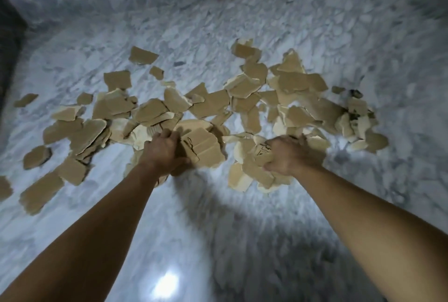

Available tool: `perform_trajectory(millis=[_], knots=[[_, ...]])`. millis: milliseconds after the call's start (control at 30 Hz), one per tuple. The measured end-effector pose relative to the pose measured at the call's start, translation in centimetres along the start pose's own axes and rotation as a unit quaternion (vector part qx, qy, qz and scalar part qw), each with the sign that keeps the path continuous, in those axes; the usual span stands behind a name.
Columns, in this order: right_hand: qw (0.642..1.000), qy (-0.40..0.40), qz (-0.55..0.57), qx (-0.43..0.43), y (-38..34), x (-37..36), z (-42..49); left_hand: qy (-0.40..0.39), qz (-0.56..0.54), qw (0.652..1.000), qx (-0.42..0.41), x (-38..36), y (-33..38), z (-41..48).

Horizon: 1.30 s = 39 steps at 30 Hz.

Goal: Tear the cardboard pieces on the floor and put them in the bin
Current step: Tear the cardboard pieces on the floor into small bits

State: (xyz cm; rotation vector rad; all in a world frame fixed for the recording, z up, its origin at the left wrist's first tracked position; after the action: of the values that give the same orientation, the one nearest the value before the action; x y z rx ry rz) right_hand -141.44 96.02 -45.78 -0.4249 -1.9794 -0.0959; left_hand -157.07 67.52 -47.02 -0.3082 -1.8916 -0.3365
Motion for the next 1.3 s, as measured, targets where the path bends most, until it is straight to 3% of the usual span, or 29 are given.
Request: perform_trajectory(millis=[133, 233, 300, 400, 467, 633, 733, 1000, 1133, 1200, 1300], knots=[[0.989, 0.086, -0.098, 0.068, -1.1, -1.1, -1.4, 0.029, 0.011, 0.999, 0.008, 0.0, 0.4, -1.1], [0.994, 0.067, -0.038, 0.074, -0.8, -1.4, -1.3, 0.053, 0.044, 0.998, 0.004, 0.3, 0.9, -1.8], [0.998, 0.033, 0.012, 0.054, -0.4, -1.0, -0.9, 0.044, -0.006, 0.999, 0.006, 0.4, 1.0, -2.0], [0.999, 0.012, -0.01, 0.041, 0.0, -0.4, -0.6, 0.011, -0.13, 0.991, -0.001, 0.7, 1.3, -2.2], [0.999, 0.015, -0.027, 0.042, -0.1, -0.1, -0.5, 0.031, -0.135, 0.99, -0.012, 1.1, 1.7, -2.7], [0.99, 0.087, 0.052, 0.1, -0.4, 0.8, -1.4, 0.048, -0.216, 0.975, -0.015, 0.8, 1.3, -4.1], [0.981, 0.147, 0.053, 0.118, -0.6, 2.2, -2.0, 0.028, -0.202, 0.978, -0.047, -1.3, 0.8, -5.1], [0.992, 0.063, 0.062, 0.092, -2.5, 1.7, -2.4, -0.019, -0.196, 0.98, 0.004, -1.1, 0.6, -4.9], [0.973, 0.075, 0.217, 0.015, -2.1, 3.7, -1.3, -0.002, -0.235, 0.969, 0.078, 0.6, -1.3, -4.9], [0.97, 0.074, 0.233, 0.015, -2.0, 4.6, -1.0, 0.001, -0.234, 0.968, 0.093, 1.6, -2.9, -5.1], [0.982, -0.04, 0.174, 0.065, -3.4, 6.2, -1.4, -0.094, -0.255, 0.958, 0.088, 2.1, -5.8, -5.0]])
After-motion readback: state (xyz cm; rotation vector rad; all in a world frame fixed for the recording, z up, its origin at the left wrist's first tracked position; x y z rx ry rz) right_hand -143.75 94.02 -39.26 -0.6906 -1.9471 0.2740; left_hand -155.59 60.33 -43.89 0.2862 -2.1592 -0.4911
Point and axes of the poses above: each hand's wrist, its own z-axis towards the middle knuckle, its own x-axis out of the back of the hand, y = z × x, the point moved 1 cm from there along z, towards the middle knuckle, and after that the axes turned 8 degrees about x, right-handed, at the moved point
